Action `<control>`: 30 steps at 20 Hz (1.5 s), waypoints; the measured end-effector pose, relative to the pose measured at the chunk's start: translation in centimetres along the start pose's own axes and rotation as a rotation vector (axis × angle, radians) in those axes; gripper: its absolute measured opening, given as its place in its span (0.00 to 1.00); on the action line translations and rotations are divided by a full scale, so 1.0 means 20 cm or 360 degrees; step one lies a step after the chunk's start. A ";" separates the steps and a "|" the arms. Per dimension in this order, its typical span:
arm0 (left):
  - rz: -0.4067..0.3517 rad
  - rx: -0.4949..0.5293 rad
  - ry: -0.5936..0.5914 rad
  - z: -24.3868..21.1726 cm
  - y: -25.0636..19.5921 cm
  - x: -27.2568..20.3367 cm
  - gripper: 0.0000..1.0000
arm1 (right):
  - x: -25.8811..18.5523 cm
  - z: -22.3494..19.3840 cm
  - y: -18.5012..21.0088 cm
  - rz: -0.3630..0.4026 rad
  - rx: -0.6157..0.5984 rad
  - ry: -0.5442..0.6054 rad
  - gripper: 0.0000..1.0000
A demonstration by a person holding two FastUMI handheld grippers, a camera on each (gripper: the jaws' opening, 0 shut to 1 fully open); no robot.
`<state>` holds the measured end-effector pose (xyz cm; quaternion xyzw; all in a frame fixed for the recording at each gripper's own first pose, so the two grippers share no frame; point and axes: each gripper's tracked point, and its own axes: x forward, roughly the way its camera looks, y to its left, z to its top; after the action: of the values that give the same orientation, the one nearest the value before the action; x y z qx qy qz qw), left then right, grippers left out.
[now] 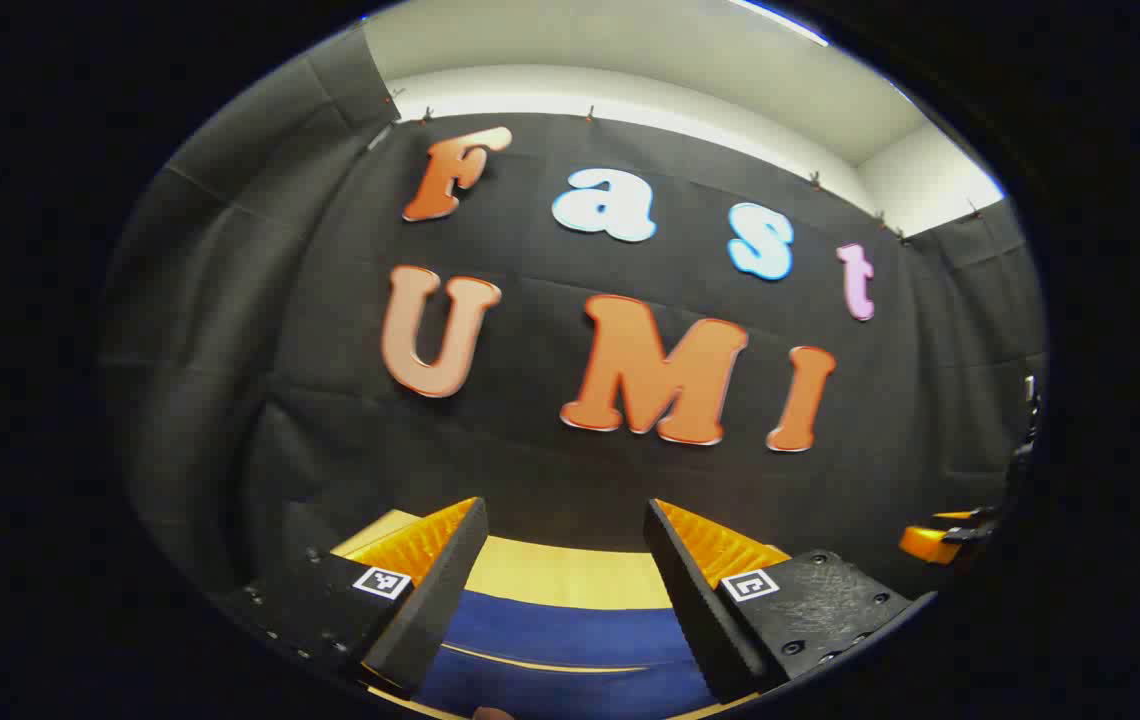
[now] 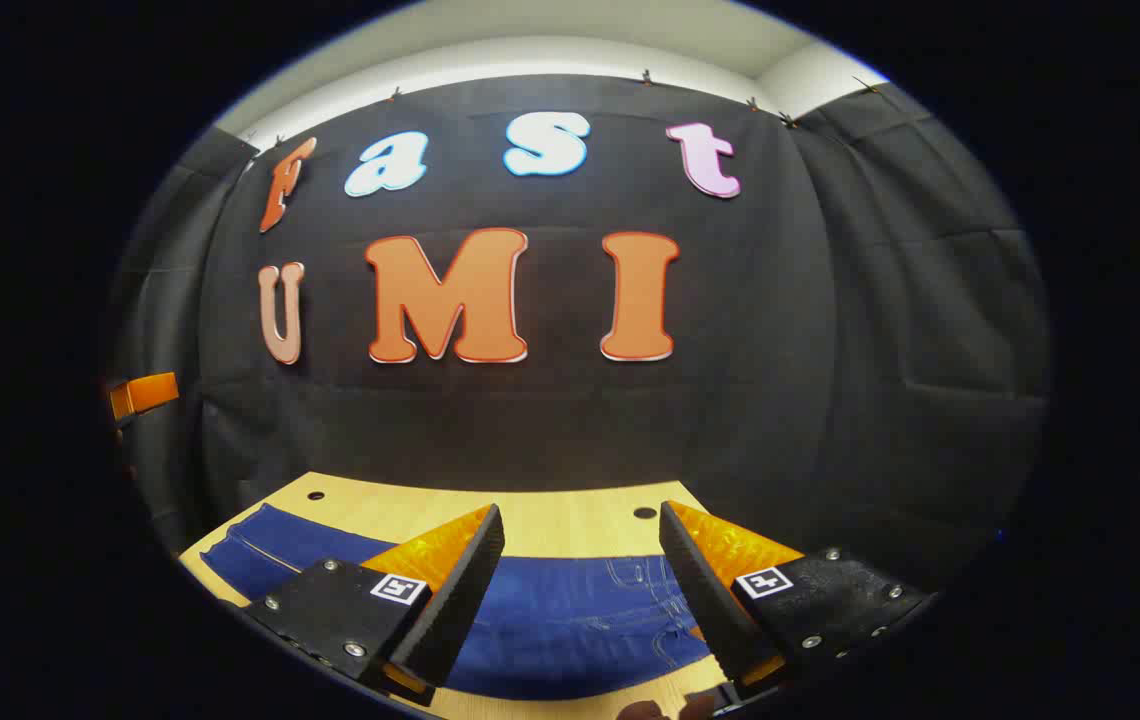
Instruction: Grasp the waist and the cuffs of the jeans and fold them to make the two legs overlap; first hold the waist and fold one-third of the jeans toward the cuffs, then hold the cuffs and fold the remaining one-third in the same direction to finish folding.
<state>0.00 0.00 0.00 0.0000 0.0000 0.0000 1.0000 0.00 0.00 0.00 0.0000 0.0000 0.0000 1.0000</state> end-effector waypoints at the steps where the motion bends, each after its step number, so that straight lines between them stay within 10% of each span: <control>1: 0.0065 0.0034 -0.0019 0.03 0.06 -0.02 0.94 | 0.04 0.02 0.01 0.0032 -0.0011 -0.0017 0.96; 7: 0.0377 0.0069 -0.0154 0.14 0.21 -0.10 0.96 | 0.25 0.08 0.09 0.0244 -0.0006 -0.0077 0.96; 23: 0.0111 0.0301 -0.0164 0.15 0.40 -0.03 0.94 | 0.04 -0.08 0.17 0.0045 -0.0099 0.0018 0.96; 30: 0.0059 0.0827 -0.0015 -0.03 0.55 -0.06 1.00 | 0.06 -0.15 0.21 0.0050 -0.0062 0.0109 0.97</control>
<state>-1.12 11.02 -0.69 0.2570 -0.0048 0.0182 0.9662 1.21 4.11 -3.01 -0.0195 0.0344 0.0158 0.9991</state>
